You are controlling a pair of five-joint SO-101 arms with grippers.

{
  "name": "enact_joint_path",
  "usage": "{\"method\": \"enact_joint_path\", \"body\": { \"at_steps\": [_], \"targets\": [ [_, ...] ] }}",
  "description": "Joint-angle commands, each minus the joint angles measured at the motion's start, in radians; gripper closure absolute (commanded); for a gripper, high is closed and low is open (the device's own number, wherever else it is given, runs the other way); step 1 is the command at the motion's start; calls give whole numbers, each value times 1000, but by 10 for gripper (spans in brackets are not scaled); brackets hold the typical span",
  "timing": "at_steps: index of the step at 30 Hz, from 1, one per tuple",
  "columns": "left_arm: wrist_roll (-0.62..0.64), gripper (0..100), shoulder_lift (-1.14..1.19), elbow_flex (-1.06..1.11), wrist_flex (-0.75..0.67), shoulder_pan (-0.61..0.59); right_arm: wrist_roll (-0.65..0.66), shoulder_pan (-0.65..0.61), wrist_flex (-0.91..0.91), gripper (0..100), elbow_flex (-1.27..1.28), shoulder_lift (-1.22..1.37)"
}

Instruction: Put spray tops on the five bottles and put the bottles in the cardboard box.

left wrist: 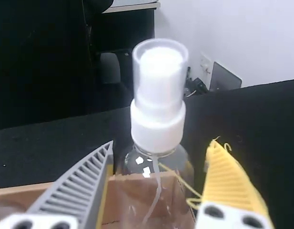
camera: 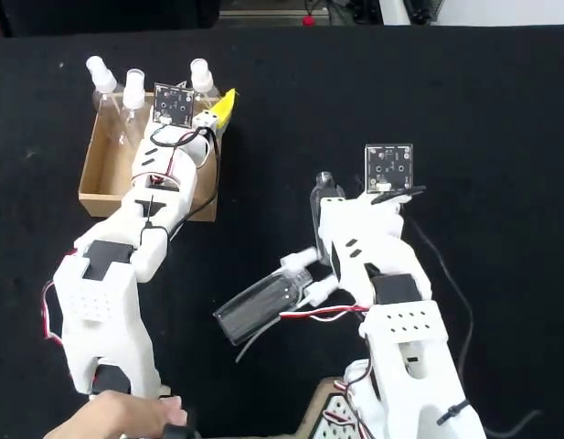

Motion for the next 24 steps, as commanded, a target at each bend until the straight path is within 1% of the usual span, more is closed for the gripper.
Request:
{"method": "enact_joint_path", "body": {
  "at_steps": [1,21,24],
  "targets": [
    [2,744,-11,-56,-15,7,0,21,-28,858,-67,-33],
    [2,754,-20,-56,-15,7,3,21,-28,858,-67,-33],
    [2,754,-57,-35,-15,7,5,21,-28,858,-67,-33]
  ]
}}
